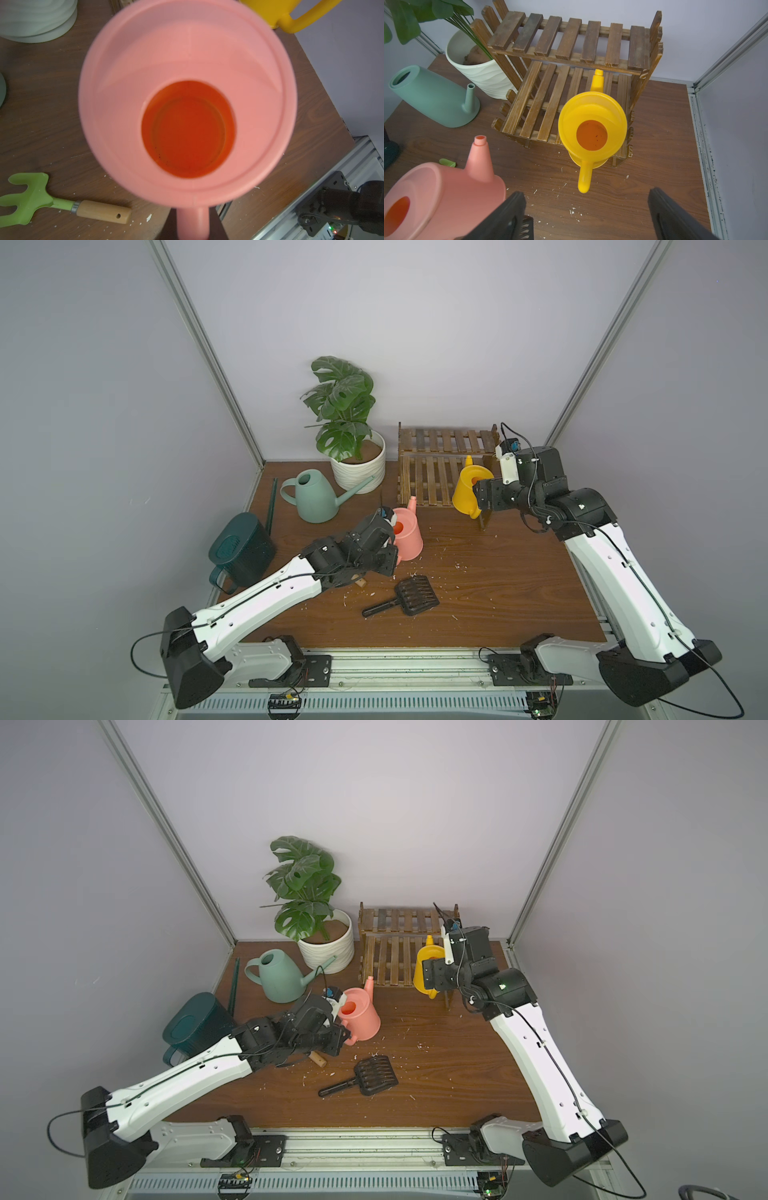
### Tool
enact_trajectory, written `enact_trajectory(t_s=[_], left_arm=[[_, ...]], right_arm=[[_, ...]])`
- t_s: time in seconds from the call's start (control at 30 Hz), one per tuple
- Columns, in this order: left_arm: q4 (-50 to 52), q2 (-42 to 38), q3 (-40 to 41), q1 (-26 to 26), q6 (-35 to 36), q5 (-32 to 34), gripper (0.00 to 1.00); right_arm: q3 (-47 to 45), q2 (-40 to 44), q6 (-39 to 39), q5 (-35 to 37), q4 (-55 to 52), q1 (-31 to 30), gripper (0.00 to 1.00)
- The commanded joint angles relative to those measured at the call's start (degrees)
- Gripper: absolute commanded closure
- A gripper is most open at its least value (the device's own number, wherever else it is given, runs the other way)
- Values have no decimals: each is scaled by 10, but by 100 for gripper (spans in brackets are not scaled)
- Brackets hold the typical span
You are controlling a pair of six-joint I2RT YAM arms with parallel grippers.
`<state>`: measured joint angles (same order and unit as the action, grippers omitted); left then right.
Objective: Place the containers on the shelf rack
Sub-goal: 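Pick up a container from the center of the board, then place the container on the shelf.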
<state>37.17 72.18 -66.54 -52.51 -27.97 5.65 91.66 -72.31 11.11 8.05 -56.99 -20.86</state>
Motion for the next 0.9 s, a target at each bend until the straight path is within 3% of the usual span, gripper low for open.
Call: enact_trajectory(t_s=[0.0, 0.33, 0.57, 0.87], left_arm=[[36, 30, -66, -22, -28, 68, 100], [58, 110, -198, -64, -66, 146, 100], [61, 163, -272, -79, -68, 192, 100], [62, 231, -333, -81, -90, 206, 100]], right_arm=[[16, 0, -2, 12, -3, 3, 5], [10, 5, -24, -4, 4, 4, 5], [-52, 51, -82, -85, 74, 5, 4], [-89, 87, -121, -101, 111, 5, 4]])
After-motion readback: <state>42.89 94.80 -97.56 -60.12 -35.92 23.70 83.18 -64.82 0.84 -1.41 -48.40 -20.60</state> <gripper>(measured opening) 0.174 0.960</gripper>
